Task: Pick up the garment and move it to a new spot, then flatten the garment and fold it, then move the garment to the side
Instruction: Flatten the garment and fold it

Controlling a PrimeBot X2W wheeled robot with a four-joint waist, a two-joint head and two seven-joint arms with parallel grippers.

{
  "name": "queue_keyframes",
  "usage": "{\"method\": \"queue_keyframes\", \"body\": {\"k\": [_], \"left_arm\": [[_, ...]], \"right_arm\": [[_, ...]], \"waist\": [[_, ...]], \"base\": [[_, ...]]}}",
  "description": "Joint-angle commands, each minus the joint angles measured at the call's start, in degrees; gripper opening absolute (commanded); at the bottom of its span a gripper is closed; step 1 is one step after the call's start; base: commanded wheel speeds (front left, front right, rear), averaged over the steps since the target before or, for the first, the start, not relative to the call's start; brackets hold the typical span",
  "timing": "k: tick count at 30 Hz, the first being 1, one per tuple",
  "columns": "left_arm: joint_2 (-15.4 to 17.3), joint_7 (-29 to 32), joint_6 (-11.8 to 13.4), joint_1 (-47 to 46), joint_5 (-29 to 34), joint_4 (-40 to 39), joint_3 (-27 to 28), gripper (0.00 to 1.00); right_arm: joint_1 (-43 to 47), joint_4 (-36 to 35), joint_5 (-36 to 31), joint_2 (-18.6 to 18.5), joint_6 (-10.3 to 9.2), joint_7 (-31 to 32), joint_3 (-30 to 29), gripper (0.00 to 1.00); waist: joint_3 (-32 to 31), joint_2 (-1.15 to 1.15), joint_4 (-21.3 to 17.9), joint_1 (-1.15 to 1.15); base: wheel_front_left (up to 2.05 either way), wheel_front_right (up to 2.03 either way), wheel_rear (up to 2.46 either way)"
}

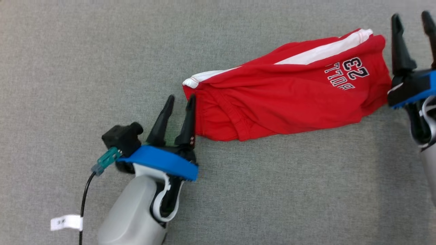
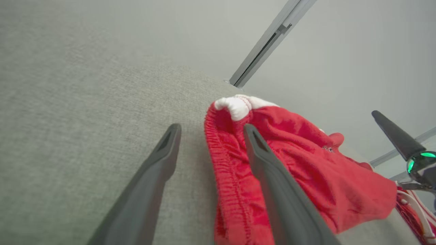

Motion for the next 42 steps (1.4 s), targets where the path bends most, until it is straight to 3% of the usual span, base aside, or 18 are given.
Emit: {"method": "queue_keyframes", "body": {"k": [1, 5, 12, 20, 30, 40, 41, 42], "left_arm": [[0.2, -0.2, 0.0, 1.7, 4.5, 1.4, 2.5, 1.0], [0.1, -0.2, 1.3, 4.7, 11.2, 0.3, 6.5, 1.0], [0.1, -0.2, 8.9, 11.6, 24.7, -7.1, 9.9, 1.0], [0.1, -0.2, 12.7, 15.3, 32.8, -9.7, 8.9, 1.0], [0.1, -0.2, 15.0, 13.3, 33.4, -10.8, 4.1, 1.0], [0.1, -0.2, 16.3, 12.6, 31.8, -10.9, 2.0, 1.0], [0.1, -0.2, 16.3, 12.8, 31.4, -10.9, 2.2, 1.0], [0.1, -0.2, 16.4, 13.1, 31.1, -10.7, 2.4, 1.0]], "right_arm": [[2.6, -1.2, -1.6, 0.6, 0.0, -0.2, -0.3, 1.0], [6.3, -3.4, -4.4, 1.5, 0.0, -0.2, -2.1, 1.0], [15.2, -6.3, -10.2, 5.7, 0.0, -0.2, -7.1, 1.0], [19.0, -5.1, -11.2, 8.9, 0.0, -0.2, -7.9, 1.0], [12.8, 1.2, -9.1, 6.8, 0.0, -0.2, -5.9, 1.0], [7.2, 19.1, -3.9, 6.3, 0.0, 0.0, -1.4, 1.0], [7.7, 20.6, -3.2, 6.7, 0.0, 0.1, -0.7, 0.95], [8.1, 21.6, -2.1, 7.2, 0.0, 0.3, -0.6, 0.23]], "waist": [[-1.4, 0.0, -0.9, 0.0], [-3.3, 0.0, -1.6, 0.0], [-7.9, 0.0, -2.8, 0.0], [-10.1, 0.0, -4.3, 0.0], [-6.2, 0.0, -2.1, 0.0], [-3.7, 0.0, 1.7, 0.0], [-3.8, 0.0, 1.8, 0.0], [-4.0, 0.0, 1.7, 0.0]], "base": [[0.0, 0.0, 0.0], [0.0, 0.0, 0.0], [0.0, 0.0, 0.0], [0.0, 0.0, 0.0], [0.0, 0.0, 0.0], [0.0, 0.0, 0.0], [0.0, 0.0, 0.0], [0.0, 0.0, 0.0]]}}
